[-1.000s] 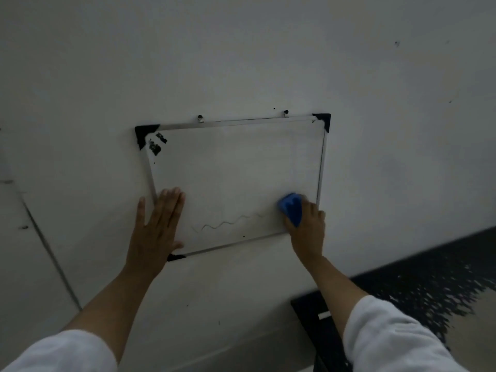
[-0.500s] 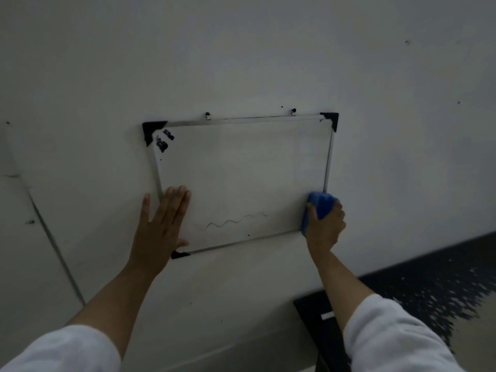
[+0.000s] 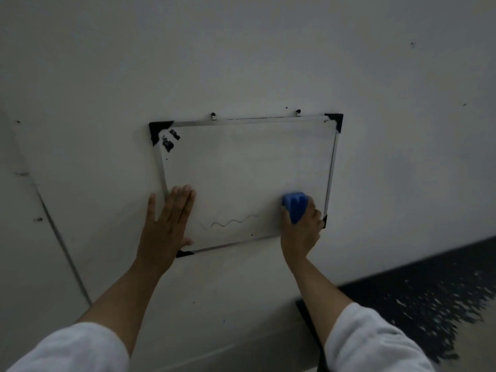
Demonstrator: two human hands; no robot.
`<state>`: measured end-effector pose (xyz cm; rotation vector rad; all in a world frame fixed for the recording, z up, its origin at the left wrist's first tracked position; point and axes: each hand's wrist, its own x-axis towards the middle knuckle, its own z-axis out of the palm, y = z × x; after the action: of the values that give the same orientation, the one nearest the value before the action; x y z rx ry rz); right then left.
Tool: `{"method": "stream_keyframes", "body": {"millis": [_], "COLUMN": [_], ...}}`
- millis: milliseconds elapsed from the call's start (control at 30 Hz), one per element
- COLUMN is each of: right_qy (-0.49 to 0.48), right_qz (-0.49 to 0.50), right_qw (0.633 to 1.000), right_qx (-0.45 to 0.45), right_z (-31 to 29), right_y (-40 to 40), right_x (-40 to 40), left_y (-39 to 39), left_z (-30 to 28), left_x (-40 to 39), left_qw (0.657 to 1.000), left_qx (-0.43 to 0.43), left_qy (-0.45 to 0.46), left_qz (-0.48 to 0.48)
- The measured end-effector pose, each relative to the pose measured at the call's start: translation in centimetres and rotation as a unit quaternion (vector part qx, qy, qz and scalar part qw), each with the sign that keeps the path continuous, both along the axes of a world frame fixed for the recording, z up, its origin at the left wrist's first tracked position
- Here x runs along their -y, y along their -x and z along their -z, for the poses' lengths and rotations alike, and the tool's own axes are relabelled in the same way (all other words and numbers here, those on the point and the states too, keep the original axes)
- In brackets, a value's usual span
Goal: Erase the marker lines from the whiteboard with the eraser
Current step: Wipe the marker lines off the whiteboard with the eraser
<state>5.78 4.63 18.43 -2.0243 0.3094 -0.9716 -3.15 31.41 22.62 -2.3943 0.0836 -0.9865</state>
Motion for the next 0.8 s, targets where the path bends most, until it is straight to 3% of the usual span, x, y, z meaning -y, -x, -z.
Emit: {"method": "stream_keyframes", "body": {"millis": [33,67,133,200,233,267,333,367,400,433,467,533,567,600,633,667,733,800], "right_qy": [0.027,0.124,0.366,0.466,0.461,0.411,0.191,0.090,0.047,0.083,0.183,0.425,0.499,0.532,0.526,0.475,0.279,0.161], "right_qz": [0.015,0.012,-0.048,-0.115,-0.110,-0.086,-0.039,-0.016,0.003,0.015,0.008,-0.064,-0.107,-0.134,-0.133,-0.114,-0.052,0.003], "right_qw": [1.000,0.992,0.921,0.860,0.864,0.893,0.975,0.993,0.997,0.994,0.979,0.884,0.833,0.806,0.812,0.849,0.950,0.982], "right_qx": [0.000,0.032,0.127,0.171,0.171,0.160,0.102,0.074,0.066,0.070,0.094,0.183,0.213,0.221,0.216,0.200,0.132,0.102], "right_z": [0.2,1.0,3.0,2.5,2.0,1.5,-0.1,-0.5,-0.6,-0.3,0.6,2.7,2.7,2.3,1.8,1.3,0.2,-0.1], "right_y": [0.4,0.6,1.0,0.3,-0.1,-0.5,-0.6,-0.4,-0.1,0.4,0.8,1.1,0.9,0.6,0.1,-0.2,-0.3,0.2], "right_x": [-0.8,-1.4,-0.9,1.0,1.5,1.6,0.5,-0.6,-1.6,-2.4,-2.7,-2.1,-1.2,-0.3,0.1,0.2,-0.9,-2.8], "left_y": [0.1,0.1,0.1,0.0,0.0,0.0,0.0,0.0,0.1,0.1,0.1,0.1,0.1,0.1,0.0,0.0,-0.2,-0.2], "left_z": [0.0,0.0,0.0,0.0,0.0,0.0,0.1,0.1,0.1,0.1,0.1,0.1,0.1,0.1,0.1,0.1,0.1,0.2], "left_x": [0.1,0.1,0.1,0.0,0.0,-0.1,-0.1,-0.1,0.0,0.0,0.1,0.1,0.0,0.0,0.0,-0.1,-0.1,-0.1], "left_qw": [1.000,1.000,1.000,1.000,1.000,1.000,1.000,1.000,1.000,1.000,1.000,1.000,1.000,1.000,1.000,1.000,1.000,1.000], "left_qx": [0.000,0.002,0.004,0.004,0.003,0.002,0.003,0.001,0.000,0.000,-0.001,-0.001,0.000,0.001,-0.001,-0.001,0.001,0.003], "left_qy": [-0.002,-0.003,-0.006,-0.006,-0.006,-0.004,0.000,0.003,0.004,0.004,0.003,0.000,-0.001,-0.001,-0.001,0.000,0.002,0.002], "left_qz": [-0.006,-0.011,-0.011,-0.008,-0.008,-0.007,-0.006,-0.008,-0.009,-0.011,-0.014,-0.018,-0.019,-0.020,-0.018,-0.015,-0.010,-0.010]}}
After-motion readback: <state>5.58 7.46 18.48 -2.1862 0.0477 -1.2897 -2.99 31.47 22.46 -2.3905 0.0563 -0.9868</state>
